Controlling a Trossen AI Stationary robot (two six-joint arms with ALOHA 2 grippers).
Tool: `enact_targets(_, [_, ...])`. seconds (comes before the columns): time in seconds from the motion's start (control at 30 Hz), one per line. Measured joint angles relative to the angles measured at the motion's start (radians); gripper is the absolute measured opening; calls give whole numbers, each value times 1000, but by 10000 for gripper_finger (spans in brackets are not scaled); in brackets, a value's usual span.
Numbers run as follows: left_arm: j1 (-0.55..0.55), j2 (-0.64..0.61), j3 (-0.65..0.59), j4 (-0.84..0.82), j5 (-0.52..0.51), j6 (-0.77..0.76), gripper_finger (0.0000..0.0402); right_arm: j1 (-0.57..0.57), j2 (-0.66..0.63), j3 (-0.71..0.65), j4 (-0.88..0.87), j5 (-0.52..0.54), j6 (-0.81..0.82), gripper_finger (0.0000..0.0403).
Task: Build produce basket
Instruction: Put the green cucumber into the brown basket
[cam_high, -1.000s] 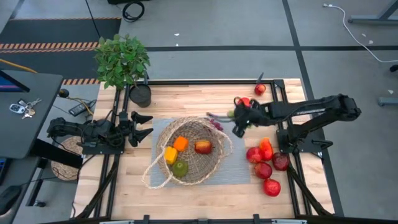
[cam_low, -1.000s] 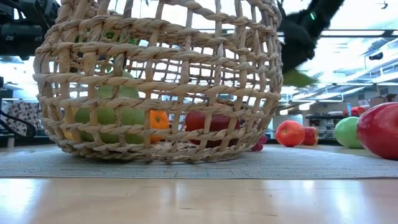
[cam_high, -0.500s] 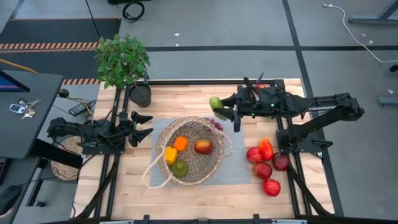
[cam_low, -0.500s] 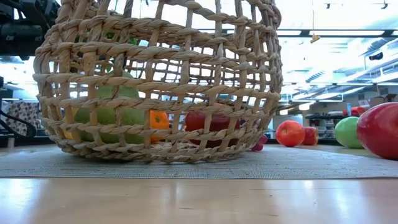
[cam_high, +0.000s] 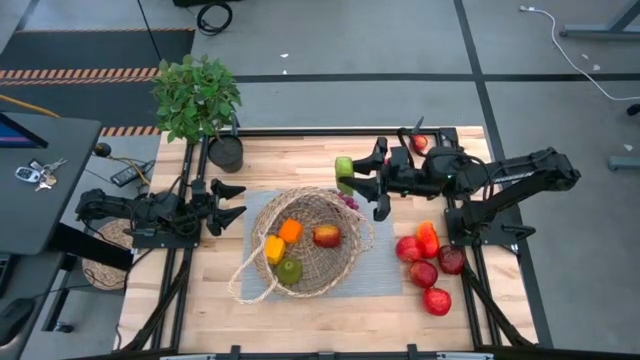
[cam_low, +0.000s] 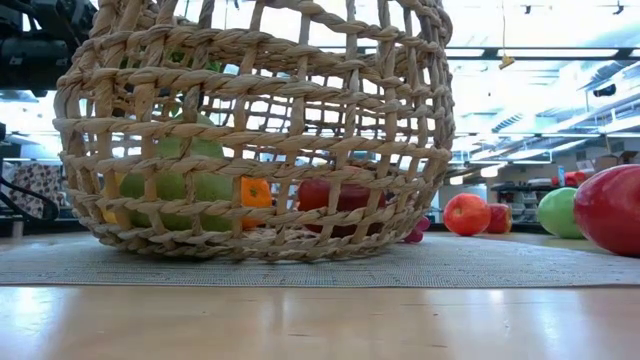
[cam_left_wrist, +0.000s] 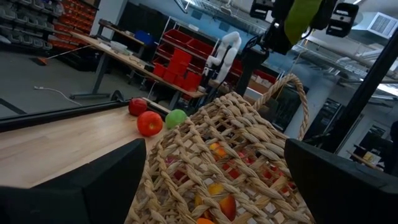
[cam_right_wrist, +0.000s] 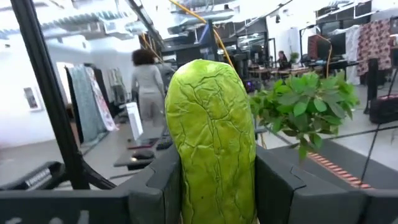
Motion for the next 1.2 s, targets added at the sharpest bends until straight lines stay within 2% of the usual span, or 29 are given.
enact_targets(0.2, [0,0,0,0,0,0,389,34,37,3,26,5,-83,154])
enact_targets(0.3, [0,0,0,0,0,0,389,54,76,45,3,11,-122,154])
enact_targets(0.8, [0,0,0,0,0,0,389,123,410,460,-460,70,-219,154])
enact_targets(1.03, [0,0,0,0,0,0,389,150,532,603,-564,131,-310,154])
enact_targets(1.2, [0,0,0,-2,0,0,389,171,570,631,-540,219,-431,155])
